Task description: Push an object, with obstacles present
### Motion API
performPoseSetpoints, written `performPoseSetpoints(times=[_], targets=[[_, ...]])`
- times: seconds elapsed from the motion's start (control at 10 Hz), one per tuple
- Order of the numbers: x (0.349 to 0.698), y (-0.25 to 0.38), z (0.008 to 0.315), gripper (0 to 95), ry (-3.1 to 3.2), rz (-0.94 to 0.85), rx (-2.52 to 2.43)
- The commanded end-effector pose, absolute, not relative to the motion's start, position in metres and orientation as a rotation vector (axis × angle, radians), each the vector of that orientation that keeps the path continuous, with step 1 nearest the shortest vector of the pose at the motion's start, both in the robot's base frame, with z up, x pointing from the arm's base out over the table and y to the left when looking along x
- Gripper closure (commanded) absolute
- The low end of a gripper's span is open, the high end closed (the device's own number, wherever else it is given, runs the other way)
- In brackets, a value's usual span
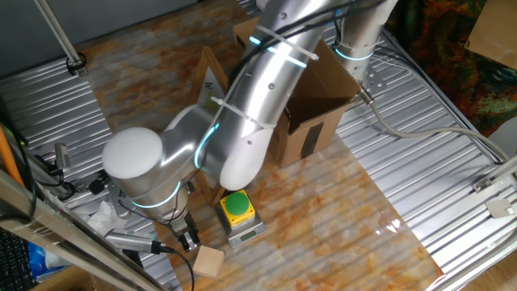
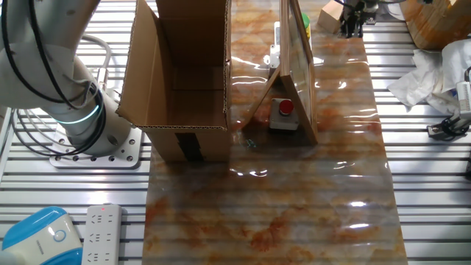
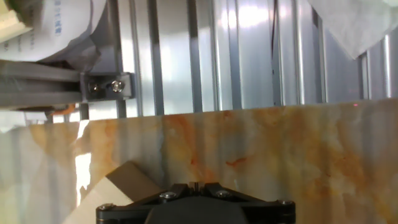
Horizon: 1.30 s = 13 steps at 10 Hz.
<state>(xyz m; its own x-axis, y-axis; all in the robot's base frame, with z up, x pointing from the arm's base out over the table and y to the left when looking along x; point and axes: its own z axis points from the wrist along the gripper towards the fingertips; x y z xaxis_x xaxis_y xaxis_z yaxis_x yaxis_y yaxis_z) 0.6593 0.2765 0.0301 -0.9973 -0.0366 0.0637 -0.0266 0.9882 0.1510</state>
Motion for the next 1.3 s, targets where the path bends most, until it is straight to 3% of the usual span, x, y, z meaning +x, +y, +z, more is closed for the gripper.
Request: performPoseSetpoints(times=[0.1,1.3], targets=[[0.6589,0.2761,0.0302,95.0,-3.060,-0.231,0.065],[0.6592,0.2822,0.0331,95.0,-3.063,-0.237,0.003]])
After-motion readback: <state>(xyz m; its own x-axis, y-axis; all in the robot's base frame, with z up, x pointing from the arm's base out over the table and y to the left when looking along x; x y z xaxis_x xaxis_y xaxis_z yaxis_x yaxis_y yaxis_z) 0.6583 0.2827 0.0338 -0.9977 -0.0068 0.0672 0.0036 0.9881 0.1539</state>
